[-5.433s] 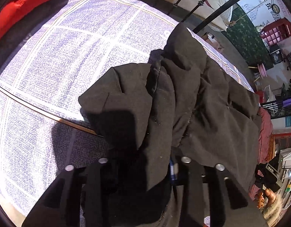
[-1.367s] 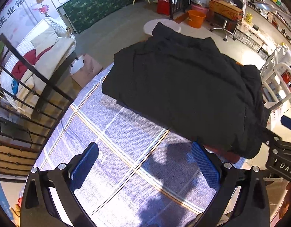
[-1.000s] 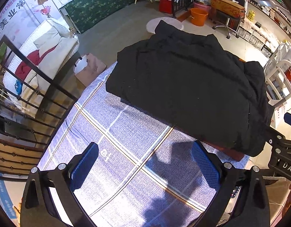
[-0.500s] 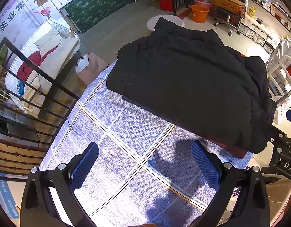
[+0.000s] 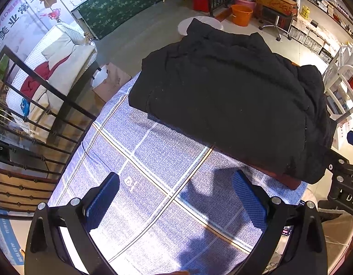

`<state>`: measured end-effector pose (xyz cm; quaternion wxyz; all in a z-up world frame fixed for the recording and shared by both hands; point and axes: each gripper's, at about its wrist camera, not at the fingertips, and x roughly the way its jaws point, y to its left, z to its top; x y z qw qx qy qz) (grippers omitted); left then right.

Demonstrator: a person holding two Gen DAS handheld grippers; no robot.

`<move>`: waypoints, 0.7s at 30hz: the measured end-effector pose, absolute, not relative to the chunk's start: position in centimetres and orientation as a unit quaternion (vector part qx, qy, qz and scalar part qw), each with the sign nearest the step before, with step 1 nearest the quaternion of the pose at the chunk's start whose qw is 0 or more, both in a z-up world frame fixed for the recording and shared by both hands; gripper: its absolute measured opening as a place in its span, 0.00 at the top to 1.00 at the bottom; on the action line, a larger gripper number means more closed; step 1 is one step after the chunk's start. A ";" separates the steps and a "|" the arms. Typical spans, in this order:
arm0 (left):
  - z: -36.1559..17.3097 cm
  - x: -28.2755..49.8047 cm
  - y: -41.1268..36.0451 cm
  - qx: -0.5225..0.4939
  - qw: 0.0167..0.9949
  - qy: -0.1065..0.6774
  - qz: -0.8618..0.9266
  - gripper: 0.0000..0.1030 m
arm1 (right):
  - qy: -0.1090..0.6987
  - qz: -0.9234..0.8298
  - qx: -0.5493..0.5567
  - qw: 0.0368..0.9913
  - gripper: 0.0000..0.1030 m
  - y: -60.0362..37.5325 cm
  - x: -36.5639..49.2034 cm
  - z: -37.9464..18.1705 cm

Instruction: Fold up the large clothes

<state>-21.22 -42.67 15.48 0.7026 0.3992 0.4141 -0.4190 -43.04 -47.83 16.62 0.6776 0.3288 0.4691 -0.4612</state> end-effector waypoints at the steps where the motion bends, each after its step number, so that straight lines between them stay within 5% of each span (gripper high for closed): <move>1: 15.4 -21.2 -42.6 0.399 0.702 0.415 -0.419 0.06 | 0.470 -0.461 0.328 0.678 0.13 -47.8 -43.0 16.6; 21: 15.1 -21.1 -42.2 0.404 0.701 0.418 -0.413 0.06 | 0.473 -0.457 0.328 0.679 0.13 -48.1 -42.8 16.3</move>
